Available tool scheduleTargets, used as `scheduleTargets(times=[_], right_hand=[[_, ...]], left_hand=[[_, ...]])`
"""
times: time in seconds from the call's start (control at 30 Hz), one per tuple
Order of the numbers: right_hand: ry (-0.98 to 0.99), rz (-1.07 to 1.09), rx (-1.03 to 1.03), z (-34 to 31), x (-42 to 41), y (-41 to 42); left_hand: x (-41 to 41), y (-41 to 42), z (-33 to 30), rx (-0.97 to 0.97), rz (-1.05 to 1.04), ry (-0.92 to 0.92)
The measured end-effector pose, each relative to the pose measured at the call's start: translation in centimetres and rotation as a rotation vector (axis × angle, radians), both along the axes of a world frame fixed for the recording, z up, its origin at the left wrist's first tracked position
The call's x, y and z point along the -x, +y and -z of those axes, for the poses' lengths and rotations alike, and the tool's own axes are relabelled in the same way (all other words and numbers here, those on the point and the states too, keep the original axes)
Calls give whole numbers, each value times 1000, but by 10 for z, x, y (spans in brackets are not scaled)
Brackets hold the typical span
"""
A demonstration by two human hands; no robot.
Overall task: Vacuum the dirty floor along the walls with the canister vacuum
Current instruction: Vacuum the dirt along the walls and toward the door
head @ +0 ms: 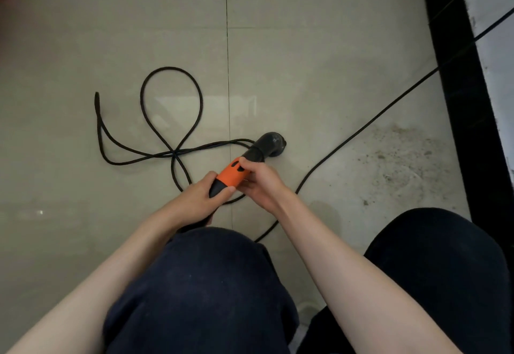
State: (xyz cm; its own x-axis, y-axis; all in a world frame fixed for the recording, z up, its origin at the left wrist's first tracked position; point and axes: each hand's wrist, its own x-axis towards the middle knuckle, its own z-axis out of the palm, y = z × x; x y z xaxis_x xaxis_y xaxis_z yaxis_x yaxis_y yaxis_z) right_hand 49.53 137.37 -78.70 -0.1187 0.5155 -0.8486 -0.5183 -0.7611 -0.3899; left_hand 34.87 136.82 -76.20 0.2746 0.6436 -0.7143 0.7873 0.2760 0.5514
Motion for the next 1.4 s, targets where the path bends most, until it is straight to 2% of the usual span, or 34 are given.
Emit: scheduleTargets(times=[0.07,0.43,0.63,0.83,1.03,1.2,1.3,1.4], right_hand=[[5,3,26,-2,9,-1],[46,132,106,-2,-21,-32],[-24,157,66,-4,-45,-3],[-70,156,24,-15,-53,27],[-169,28,-42,-40,-72,37],[-323,-225,-70,-63,-84,32],[-252,-368,-129,-75,-91,24],[-82,-372,-256,-87,-96,17]], left_hand=[[9,1,-1,-31,27,36],[-7,-2,9,15,153,-62],[-37,18,8,34,36,-145],[-56,45,7,-36,-65,-232],[-68,56,6,-114,-273,-344],[-91,75,-19,-194,-316,-409],[-113,87,-38,-223,-406,-504],[-135,98,-57,-304,-472,-505]])
